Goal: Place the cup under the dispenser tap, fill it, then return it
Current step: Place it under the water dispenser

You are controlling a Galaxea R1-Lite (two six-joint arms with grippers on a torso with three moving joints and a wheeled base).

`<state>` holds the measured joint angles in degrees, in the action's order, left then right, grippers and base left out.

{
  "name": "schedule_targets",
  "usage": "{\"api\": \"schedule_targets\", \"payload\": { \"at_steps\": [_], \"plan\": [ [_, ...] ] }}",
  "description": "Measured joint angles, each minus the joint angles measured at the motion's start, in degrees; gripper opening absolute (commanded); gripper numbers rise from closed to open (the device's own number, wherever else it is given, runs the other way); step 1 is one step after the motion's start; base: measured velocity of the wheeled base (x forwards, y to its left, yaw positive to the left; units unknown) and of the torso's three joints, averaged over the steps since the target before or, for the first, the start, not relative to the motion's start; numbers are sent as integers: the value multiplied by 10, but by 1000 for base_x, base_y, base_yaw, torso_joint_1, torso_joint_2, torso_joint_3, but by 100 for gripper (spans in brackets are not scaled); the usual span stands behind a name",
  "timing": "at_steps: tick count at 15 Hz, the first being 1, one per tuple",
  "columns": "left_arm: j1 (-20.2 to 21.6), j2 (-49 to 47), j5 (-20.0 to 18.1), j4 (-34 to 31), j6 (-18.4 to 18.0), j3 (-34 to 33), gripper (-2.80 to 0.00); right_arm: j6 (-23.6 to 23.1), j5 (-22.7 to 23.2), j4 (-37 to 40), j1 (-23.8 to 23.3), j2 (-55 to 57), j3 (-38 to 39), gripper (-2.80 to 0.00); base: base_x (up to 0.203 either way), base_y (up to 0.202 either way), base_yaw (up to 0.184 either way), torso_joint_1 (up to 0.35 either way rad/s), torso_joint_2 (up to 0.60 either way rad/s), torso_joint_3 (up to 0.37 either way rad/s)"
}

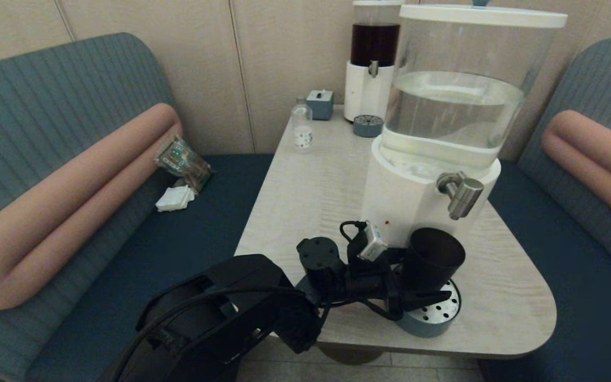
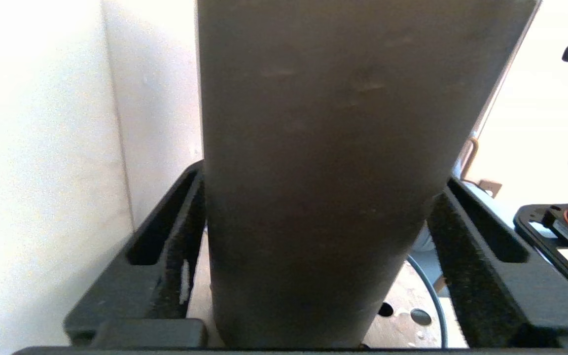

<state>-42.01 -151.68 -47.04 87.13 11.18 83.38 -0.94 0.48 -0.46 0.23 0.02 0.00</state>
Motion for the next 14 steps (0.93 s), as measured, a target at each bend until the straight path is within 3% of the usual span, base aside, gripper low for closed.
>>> {"api": "schedule_targets", "payload": {
  "at_steps": [7, 14],
  "plan": [
    [0, 6, 0, 0, -2, -20, 0, 0, 0, 0, 0, 0, 0, -280, 0, 0, 0, 0, 0, 0],
    [0, 74, -1, 0, -16, -155, 0, 0, 0, 0, 0, 0, 0, -280, 0, 0, 0, 0, 0, 0]
  ]
}}
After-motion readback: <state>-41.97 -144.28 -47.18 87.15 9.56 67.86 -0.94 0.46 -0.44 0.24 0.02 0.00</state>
